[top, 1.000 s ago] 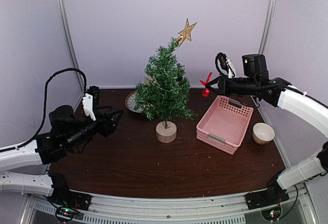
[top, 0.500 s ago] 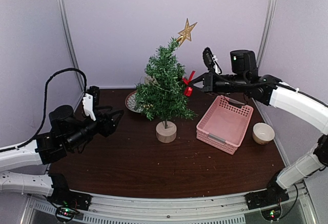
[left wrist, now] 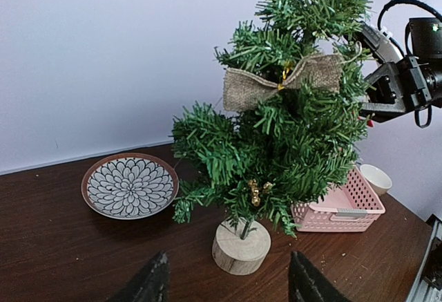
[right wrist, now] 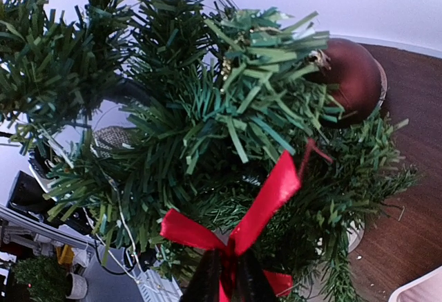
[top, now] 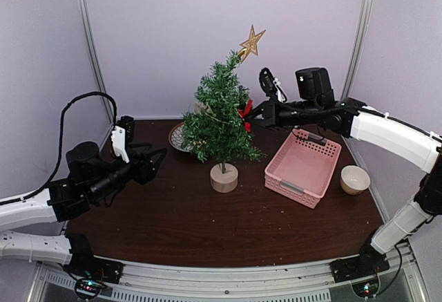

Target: Decorate the small christmas tree

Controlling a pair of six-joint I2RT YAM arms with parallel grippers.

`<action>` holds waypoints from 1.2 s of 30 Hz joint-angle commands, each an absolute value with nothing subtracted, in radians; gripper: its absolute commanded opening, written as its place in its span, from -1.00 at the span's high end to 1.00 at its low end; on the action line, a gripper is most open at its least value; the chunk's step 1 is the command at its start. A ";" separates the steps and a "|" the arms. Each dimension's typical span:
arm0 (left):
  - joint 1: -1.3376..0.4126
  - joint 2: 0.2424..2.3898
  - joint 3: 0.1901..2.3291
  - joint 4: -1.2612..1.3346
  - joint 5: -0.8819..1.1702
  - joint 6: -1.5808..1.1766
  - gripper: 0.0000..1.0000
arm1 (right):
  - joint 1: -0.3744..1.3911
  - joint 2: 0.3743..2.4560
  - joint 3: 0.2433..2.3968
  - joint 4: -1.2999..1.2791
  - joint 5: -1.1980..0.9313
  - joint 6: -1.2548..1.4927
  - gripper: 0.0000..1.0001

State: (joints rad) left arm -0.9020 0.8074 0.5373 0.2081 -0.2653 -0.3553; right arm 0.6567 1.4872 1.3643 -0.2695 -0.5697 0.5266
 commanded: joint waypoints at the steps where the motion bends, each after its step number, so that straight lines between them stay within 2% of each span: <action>1: -0.899 0.801 0.556 0.232 -0.264 -0.357 -0.18 | 0.663 1.509 1.407 -0.260 -0.583 0.535 0.64; 13: -0.898 0.804 0.572 0.213 -0.279 -0.364 -0.19 | 0.663 1.432 1.383 -0.323 -0.527 0.492 0.16; 21: -0.899 0.807 0.581 0.201 -0.295 -0.369 -0.20 | 0.654 1.381 1.370 -0.372 -0.497 0.453 0.00; 23: -0.899 0.807 0.590 0.183 -0.311 -0.378 -0.26 | 0.645 1.365 1.367 -0.385 -0.498 0.442 -0.03; 25: -0.899 0.807 0.610 0.141 -0.342 -0.399 -0.46 | 0.633 1.336 1.351 -0.388 -0.499 0.428 -0.16; 27: -0.896 0.808 0.639 0.083 -0.365 -0.416 -0.80 | 0.616 1.287 1.325 -0.384 -0.495 0.406 -0.40; 28: -0.894 0.813 0.659 0.047 -0.371 -0.418 -0.93 | 0.605 1.264 1.308 -0.382 -0.487 0.392 -0.63; 30: -0.879 0.833 0.710 -0.058 -0.385 -0.432 -0.95 | 0.585 1.222 1.269 -0.379 -0.471 0.366 -0.97; 36: -0.726 0.897 0.836 -0.299 -0.290 -0.493 -0.95 | 0.502 1.149 1.177 -0.413 -0.470 0.315 -0.99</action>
State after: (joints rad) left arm -0.8223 0.8673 0.7605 -0.1211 -0.3420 -0.4412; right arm 0.5480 1.1812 1.2354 -0.3859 -0.4931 0.3645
